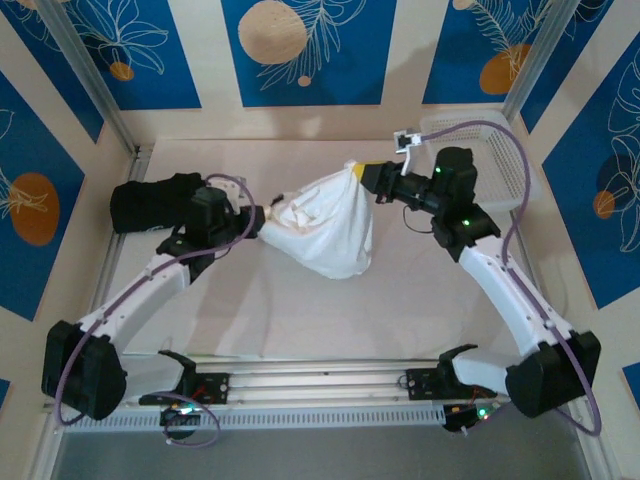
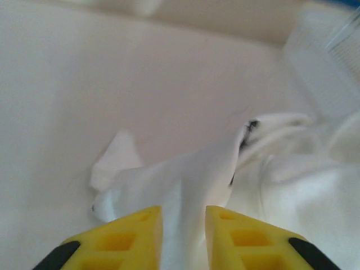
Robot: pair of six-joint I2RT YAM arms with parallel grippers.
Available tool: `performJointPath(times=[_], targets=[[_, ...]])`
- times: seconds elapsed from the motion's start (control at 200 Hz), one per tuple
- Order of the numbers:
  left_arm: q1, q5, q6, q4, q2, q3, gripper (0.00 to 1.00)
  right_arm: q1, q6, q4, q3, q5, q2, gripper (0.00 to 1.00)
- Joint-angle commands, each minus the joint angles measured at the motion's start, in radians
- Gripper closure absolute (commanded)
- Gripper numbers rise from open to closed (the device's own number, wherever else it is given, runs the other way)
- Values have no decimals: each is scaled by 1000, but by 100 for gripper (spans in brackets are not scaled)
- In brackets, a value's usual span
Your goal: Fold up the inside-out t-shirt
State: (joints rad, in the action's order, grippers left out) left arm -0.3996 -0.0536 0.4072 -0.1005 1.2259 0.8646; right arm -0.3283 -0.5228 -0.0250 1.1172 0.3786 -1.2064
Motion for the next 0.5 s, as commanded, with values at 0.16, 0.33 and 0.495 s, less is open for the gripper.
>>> performJointPath(times=[0.16,0.33,0.495], targets=[[-124,168,-162,-80,-89,-12,41,-27,52,15,3,111,-48,100],[-212,-57,-228,63,-17,24,39,-27,79,45,1,113,-46,100],[-270,-177,-320,71,94,114,42,-26,88,70,15,111,-42,100]])
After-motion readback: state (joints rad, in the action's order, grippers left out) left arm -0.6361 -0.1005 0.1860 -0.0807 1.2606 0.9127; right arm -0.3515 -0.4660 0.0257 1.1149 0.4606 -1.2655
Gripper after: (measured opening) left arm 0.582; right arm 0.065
